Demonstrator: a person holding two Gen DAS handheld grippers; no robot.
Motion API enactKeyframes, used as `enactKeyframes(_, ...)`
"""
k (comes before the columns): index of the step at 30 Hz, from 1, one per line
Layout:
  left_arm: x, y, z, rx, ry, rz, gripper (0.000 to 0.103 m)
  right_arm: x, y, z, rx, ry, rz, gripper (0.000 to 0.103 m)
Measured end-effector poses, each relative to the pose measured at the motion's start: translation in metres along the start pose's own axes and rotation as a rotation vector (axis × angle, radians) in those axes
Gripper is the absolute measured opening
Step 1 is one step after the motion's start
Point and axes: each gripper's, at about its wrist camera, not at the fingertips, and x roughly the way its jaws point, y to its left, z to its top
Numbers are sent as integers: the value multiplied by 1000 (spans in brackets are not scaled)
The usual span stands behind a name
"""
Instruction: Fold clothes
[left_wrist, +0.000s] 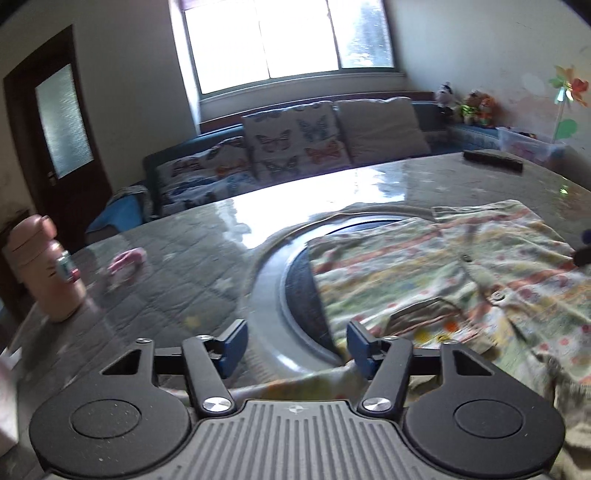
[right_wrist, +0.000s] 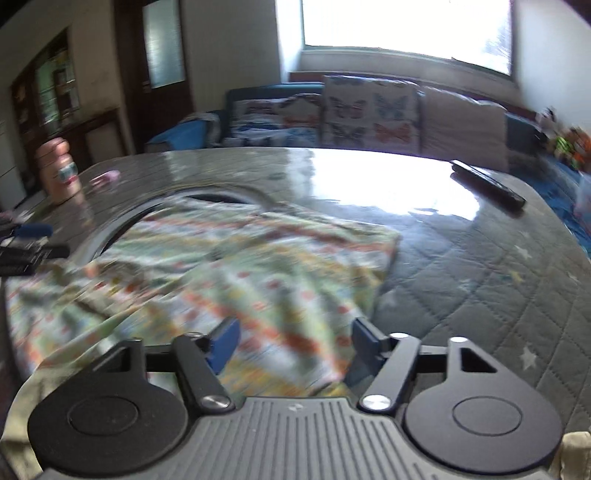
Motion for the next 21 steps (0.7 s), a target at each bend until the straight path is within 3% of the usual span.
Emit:
enactKeyframes(7, 29, -24, 10, 44, 21, -84, 29, 38, -33, 12, 95, 45, -64, 29)
enactKeyframes(11, 41, -35, 8, 82, 31, -109, 22, 51, -38, 23, 95, 38, -84, 14)
enactKeyframes(21, 63, -36, 6, 160, 4, -42, 17, 98, -35, 55, 17, 9, -137, 9)
